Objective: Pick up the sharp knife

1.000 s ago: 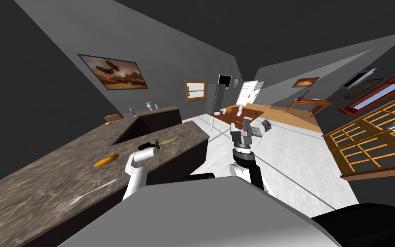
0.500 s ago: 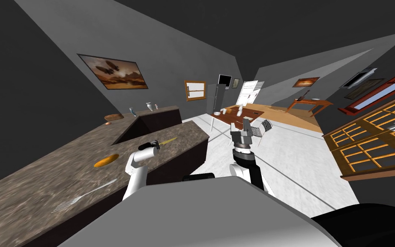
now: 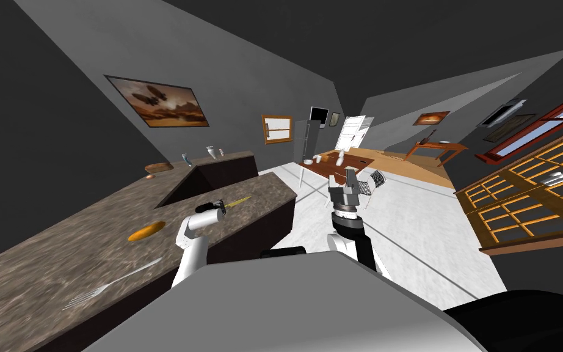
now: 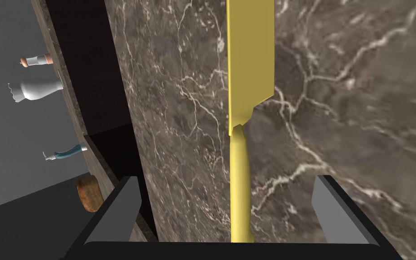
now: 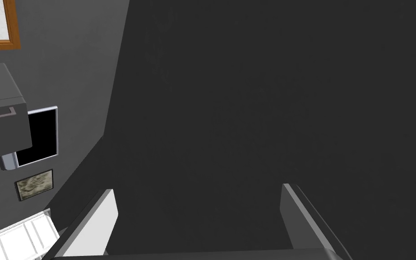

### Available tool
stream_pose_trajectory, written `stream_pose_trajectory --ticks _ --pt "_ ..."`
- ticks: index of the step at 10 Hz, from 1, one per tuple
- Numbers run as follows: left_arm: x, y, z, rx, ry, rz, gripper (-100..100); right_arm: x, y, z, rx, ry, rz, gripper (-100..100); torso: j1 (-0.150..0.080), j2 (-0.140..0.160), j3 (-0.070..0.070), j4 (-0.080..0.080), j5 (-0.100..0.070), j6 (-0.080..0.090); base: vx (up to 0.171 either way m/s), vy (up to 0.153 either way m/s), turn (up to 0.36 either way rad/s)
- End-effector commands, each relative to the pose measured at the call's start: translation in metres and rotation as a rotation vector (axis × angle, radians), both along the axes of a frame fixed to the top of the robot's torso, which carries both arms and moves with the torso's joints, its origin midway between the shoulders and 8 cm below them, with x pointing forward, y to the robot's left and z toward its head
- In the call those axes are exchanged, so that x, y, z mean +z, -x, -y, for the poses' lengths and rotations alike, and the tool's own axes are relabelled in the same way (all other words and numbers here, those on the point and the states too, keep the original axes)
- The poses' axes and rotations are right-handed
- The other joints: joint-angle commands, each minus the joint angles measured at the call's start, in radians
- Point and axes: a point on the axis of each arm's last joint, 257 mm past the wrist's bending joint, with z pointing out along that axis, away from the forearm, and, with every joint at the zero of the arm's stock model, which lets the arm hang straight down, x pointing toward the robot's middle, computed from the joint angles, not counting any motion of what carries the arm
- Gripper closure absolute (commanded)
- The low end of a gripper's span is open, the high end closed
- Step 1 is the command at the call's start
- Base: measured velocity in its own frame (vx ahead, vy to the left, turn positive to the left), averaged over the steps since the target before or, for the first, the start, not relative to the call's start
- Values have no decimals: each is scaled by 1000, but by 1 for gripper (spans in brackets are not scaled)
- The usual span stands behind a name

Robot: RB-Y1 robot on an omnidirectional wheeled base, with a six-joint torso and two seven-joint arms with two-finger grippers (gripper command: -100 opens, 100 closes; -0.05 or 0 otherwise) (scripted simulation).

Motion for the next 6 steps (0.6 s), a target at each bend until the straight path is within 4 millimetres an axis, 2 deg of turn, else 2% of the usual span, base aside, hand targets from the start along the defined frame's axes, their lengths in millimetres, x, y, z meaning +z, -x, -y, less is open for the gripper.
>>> stream_pose_trajectory --ticks 1,6 --pt "-2 7 -7 11 -7 -29 -100 0 0 0 0 0 0 0 0 0 0 0 0 0 20 -48 -60" --pt "-2 23 -27 45 -27 -101 -100 0 0 0 0 0 0 0 1 0 0 0 0 0 15 -31 -24"
